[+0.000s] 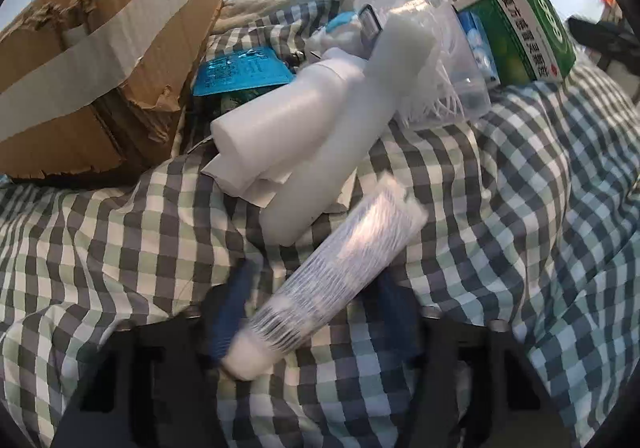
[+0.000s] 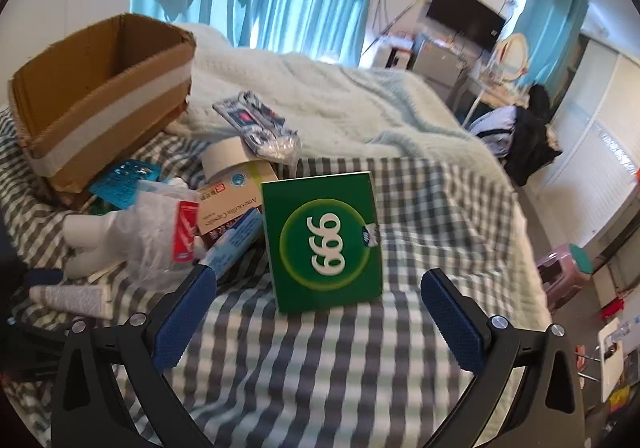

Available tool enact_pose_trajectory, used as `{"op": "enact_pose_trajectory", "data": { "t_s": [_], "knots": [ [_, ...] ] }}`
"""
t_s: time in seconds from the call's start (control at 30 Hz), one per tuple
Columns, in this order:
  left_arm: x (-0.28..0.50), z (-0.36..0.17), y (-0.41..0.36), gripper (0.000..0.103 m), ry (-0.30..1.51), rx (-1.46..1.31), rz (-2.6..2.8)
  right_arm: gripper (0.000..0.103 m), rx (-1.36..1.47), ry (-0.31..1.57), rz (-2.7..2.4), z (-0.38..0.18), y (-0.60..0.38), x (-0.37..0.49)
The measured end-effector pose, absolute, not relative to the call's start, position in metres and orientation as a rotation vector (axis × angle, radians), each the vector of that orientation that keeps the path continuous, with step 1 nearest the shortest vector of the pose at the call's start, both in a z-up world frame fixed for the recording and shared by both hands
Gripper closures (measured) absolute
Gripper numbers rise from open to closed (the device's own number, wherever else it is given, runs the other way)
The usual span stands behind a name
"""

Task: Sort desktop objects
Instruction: 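Grasp the white toothpaste tube with the left tool while the right grasps the green medicine box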

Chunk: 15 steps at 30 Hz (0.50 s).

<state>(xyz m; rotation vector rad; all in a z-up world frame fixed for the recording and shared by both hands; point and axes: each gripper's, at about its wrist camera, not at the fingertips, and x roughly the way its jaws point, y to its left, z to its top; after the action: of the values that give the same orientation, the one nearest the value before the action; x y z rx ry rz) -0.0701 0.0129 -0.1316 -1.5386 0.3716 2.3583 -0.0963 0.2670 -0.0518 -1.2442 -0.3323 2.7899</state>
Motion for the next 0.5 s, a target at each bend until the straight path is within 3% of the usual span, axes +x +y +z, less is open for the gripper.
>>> {"op": "enact_pose_trajectory", "data": {
  "t_s": [0.03,0.13,0.43,0.47,0.5],
  "knots": [
    [-0.070,-0.130,0.011,0.065,0.349,-1.537,2.359,0.000,-1.258,-0.324,2.783,-0.056,0.271,-0.105],
    [-0.070,-0.123,-0.003,0.074,0.247,-1.531,2.321,0.000,-1.276,-0.290,2.780,-0.064,0.277,-0.120],
    [-0.043,-0.109,-0.008,0.079,0.169,-1.510,2.263,0.000,-1.379,-0.235,2.762,-0.083,0.286,-0.156],
    [-0.043,-0.106,0.005,0.080,0.170,-1.504,2.266,0.002,-1.404,-0.229,2.757,-0.087,0.285,-0.158],
    [-0.040,-0.104,0.009,0.080,0.164,-1.506,2.267,0.012,-1.419,-0.233,2.746,-0.090,0.285,-0.159]
  ]
}}
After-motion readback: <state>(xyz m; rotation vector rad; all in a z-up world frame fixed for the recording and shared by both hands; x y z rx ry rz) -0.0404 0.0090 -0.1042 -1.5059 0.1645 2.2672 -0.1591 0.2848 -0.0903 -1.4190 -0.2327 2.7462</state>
